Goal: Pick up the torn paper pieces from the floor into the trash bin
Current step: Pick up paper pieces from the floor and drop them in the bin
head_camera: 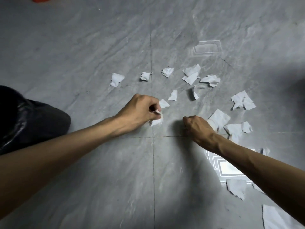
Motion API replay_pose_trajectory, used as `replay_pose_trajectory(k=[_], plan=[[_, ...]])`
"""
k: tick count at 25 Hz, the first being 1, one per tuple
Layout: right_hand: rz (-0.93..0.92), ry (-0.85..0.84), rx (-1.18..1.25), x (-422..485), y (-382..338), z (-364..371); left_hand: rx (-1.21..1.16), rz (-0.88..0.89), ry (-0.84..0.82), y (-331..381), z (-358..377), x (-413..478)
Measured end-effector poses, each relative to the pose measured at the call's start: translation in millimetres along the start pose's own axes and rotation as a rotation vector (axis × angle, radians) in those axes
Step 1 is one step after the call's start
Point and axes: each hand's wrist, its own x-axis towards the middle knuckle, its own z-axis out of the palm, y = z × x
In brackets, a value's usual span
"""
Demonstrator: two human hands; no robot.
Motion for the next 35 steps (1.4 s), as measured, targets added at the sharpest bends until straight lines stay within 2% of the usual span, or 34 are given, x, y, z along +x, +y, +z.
replay_pose_trajectory(k=[2, 6, 7, 11, 14, 18, 23, 26, 28, 32, 35], plan=[[0.063, 0.061, 0.132, 7, -14, -10, -0.048, -0.057, 0.075, -2, -20, -26], [0.199, 0.193, 0.664, 32, -52, -43, -0.215, -0.201, 0.254, -17, -45, -76], [0.188, 0.183, 0.669, 35, -53, -51, -0.236, -0.227, 0.278, -22, -49, -85], [0.236, -0.008, 0.277, 29, -14, -56, -0.247, -0.292, 0.246, -31, -47, -96], [0.263, -0.127, 0.139, 19, 10, -28, -0.23, -0.291, 0.193, -25, -30, -88], [0.217, -0.05, 0.189, 11, 19, -1, -0.221, -0.286, 0.136, -19, -13, -76], [0.175, 0.015, 0.07, 4, 12, 9, -0.222, -0.3, 0.117, -21, -3, -75], [0.171, 0.07, 0.333, 15, -25, -11, -0.226, -0.327, 0.166, -27, -14, -86], [0.125, 0.102, 0.563, 30, -71, -30, -0.236, -0.346, 0.263, -31, -30, -99], [0.043, -0.032, 1.054, 60, -182, -57, -0.275, -0.361, 0.569, -40, -83, -136], [-0.041, -0.147, 1.165, 80, -257, -77, -0.192, -0.348, 0.791, -62, -132, -175]])
